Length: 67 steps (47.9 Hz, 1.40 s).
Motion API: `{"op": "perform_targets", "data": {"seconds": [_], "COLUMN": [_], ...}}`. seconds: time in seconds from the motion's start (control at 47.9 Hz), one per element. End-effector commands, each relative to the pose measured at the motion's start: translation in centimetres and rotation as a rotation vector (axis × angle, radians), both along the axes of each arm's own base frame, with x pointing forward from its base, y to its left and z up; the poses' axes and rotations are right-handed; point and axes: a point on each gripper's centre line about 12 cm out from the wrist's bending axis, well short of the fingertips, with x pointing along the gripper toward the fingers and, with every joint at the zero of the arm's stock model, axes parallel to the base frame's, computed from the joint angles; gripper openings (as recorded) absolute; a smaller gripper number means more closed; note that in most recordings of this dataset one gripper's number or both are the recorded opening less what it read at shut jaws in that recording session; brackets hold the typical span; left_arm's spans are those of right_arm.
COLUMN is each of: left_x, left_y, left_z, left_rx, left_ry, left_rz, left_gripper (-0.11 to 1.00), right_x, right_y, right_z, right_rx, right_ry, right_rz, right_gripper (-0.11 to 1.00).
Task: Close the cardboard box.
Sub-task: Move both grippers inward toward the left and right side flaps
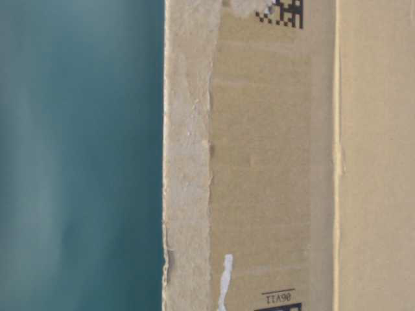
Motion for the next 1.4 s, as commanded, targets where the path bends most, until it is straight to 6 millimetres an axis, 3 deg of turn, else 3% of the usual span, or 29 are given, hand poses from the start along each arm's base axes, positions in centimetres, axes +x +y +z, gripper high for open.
{"op": "perform_targets", "data": {"seconds": [0.0, 0.418, 0.836, 1.065, 1.379], "left_x": [0.2, -2.3, -2.9, -2.7, -2.4], "left_y": [-0.1, -0.2, -0.2, -0.2, -0.1], "left_z": [0.8, 0.4, -5.5, -7.2, -7.4], "left_rx": [-0.004, -0.006, -0.013, -0.034, -0.039], "left_ry": [-0.017, 0.104, 0.387, 0.433, 0.425], "left_rz": [-0.004, -0.01, -0.013, -0.009, -0.004], "left_gripper": [0.0, 0.0, 0.0, 0.0, 0.0], "right_x": [0.2, -1.2, -1.2, -0.3, 0.2], "right_y": [0.0, 0.0, 0.0, -0.3, -0.5], "right_z": [0.6, 0.5, -5.6, -8.8, -8.8], "right_rx": [0.005, 0.034, 0.047, 0.096, 0.094], "right_ry": [-0.014, 0.153, 0.46, 0.572, 0.543], "right_rz": [-0.001, 0.0, -0.004, -0.032, -0.04], "right_gripper": [0.0, 0.0, 0.0, 0.0, 0.0]}}
